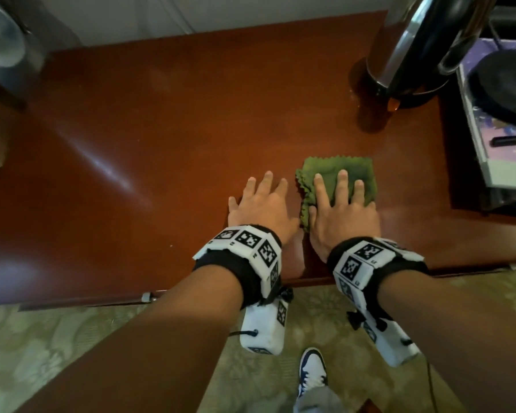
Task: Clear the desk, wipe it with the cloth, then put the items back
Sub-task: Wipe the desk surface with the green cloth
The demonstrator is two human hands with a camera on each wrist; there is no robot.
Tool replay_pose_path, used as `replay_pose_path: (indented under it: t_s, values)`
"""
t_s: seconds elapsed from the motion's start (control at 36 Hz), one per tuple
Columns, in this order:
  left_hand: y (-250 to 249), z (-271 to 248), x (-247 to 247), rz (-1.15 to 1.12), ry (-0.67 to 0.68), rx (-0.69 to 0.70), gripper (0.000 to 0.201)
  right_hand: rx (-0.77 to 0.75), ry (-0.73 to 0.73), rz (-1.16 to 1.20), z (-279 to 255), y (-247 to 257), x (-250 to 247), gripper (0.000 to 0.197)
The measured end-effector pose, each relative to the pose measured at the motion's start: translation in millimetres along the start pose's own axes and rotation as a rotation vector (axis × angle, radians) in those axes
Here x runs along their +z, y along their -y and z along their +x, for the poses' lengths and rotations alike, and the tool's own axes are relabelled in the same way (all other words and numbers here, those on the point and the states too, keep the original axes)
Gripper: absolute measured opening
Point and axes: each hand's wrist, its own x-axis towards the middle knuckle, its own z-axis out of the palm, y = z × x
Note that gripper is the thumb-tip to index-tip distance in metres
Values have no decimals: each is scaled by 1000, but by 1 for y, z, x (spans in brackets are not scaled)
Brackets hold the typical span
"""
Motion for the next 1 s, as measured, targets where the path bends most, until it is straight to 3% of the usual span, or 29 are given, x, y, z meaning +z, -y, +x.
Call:
replay_pose_path:
  t_s: [0.19,0.53,0.83,1.0]
  values:
    - [102,-36,-8,9,8,-54,79,-2,-6,12,-38,73,7,60]
    - [290,-107,-7,73,-40,-65,69,51,-30,42,-93,245,30,59]
    - [389,-136,-18,-10,-57,-164,60,-11,-24,4,-119,354,35,60]
    - [412,-140,-23,-39,-74,-199,61,-110,-8,-30,-121,392,33,61]
